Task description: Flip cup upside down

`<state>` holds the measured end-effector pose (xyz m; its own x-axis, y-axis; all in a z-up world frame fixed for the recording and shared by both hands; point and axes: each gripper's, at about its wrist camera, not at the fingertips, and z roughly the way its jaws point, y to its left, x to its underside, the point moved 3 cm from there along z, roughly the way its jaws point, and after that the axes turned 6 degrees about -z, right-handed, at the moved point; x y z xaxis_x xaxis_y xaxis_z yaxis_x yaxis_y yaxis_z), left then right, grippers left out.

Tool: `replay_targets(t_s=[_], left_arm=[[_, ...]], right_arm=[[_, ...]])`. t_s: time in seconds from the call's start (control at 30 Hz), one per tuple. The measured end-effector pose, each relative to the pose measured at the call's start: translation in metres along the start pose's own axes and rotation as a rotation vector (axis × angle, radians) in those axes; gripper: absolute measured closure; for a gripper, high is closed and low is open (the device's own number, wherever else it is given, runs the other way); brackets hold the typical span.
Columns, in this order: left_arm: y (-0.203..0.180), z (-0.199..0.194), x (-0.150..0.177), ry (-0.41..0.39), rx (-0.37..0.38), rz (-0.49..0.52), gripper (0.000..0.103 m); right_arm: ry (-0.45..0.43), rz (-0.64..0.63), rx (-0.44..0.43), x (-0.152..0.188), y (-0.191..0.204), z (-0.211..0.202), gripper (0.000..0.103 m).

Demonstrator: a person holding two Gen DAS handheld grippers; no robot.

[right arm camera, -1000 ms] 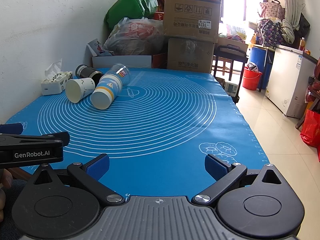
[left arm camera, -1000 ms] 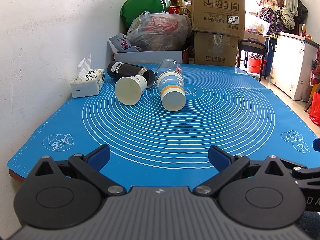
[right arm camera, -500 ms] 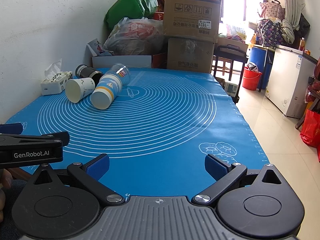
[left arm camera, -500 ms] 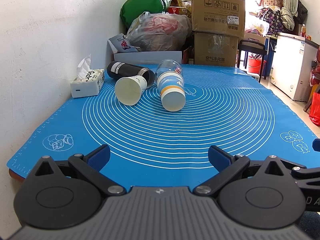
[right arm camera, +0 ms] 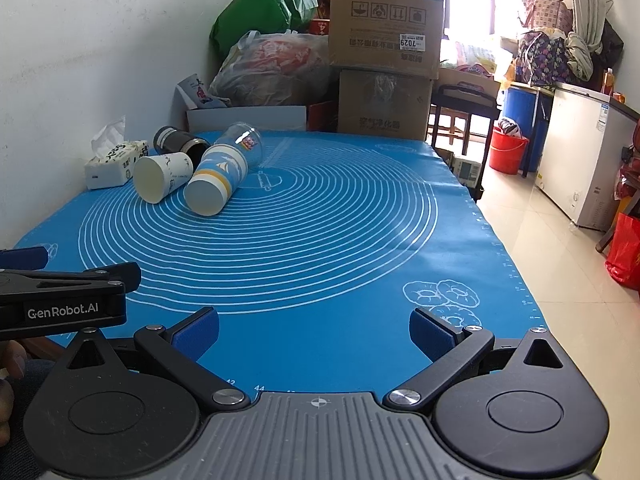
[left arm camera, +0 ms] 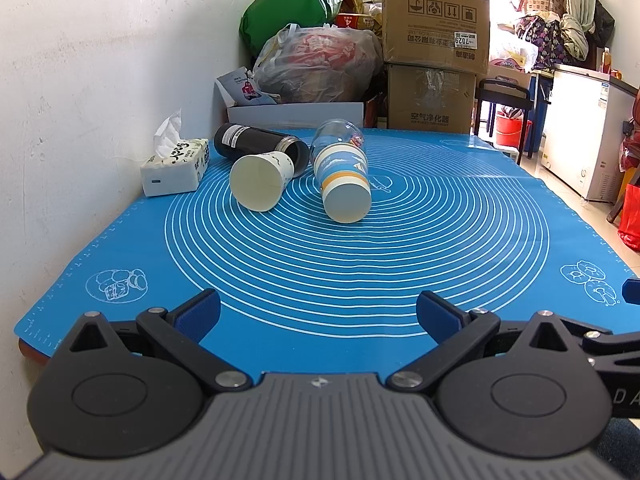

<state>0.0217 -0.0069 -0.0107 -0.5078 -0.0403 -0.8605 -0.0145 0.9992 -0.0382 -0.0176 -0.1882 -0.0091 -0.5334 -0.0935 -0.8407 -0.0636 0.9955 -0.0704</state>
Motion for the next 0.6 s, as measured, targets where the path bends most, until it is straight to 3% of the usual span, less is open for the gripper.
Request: replay_targets(t_s=[0.4, 0.6], left_arm=[[-0.001, 0.006, -0.006, 0.032, 0.032, 0.004, 0.000], [-0.005, 0.018, -0.031, 0.004, 0.033, 0.005, 0.000]], right_arm=[[-0.032, -0.012, -0.009, -0.015, -0.006, -0.001, 0.000], [-0.056, -0.001, 0.000, -0.036, -0.022, 0.010, 0.000]])
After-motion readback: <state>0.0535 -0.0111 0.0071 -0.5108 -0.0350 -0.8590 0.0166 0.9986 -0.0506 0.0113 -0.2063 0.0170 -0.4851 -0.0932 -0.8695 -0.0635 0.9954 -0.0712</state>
